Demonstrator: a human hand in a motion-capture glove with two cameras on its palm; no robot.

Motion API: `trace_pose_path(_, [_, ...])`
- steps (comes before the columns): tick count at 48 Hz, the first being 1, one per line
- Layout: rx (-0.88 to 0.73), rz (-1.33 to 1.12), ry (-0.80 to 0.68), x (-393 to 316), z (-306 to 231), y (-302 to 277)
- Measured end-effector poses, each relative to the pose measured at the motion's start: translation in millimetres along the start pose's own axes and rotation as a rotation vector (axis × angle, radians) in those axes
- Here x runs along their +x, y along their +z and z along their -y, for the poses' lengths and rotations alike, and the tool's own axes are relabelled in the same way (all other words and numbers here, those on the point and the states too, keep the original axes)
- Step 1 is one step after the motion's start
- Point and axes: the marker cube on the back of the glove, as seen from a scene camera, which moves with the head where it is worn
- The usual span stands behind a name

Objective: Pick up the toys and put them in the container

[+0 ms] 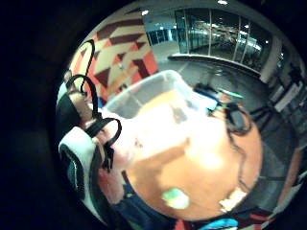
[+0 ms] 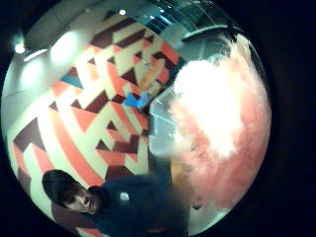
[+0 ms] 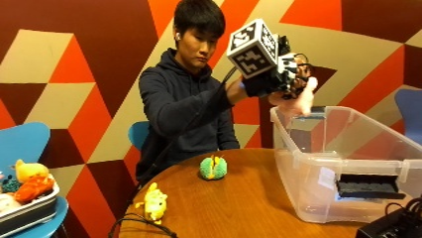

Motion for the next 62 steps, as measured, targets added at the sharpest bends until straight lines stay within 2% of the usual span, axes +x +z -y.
trace_pose_path(5, [-0.049, 0.087, -0.004, -26.9, 4.4, 65.3])
trace_pose_path(10, [-0.183, 0.085, 0.022, -13.0, 10.1, 108.4])
trace_pose_path(14, [-0.310, 0.070, 0.033, 10.0, 12.0, 124.0])
trace_pose_path(19, [-0.340, 0.015, 0.025, 19.5, 7.9, 121.5])
trace_pose_path(26, [-0.338, -0.101, 0.003, 15.1, -15.2, 85.8])
trace_pose_path(36, [-0.332, -0.284, 0.021, 27.4, -64.5, -20.8])
trace_pose_path(41, [-0.305, -0.426, 0.040, 41.2, -105.5, -71.7])
trace_pose_path(46, [-0.291, -0.537, 0.206, 79.4, -148.4, -120.0])
trace_pose_path(55, [-0.320, -0.679, 0.514, 142.5, -226.2, -161.6])
trace_pose_path(62, [-0.260, -0.847, 0.599, 213.4, -266.6, -154.3])
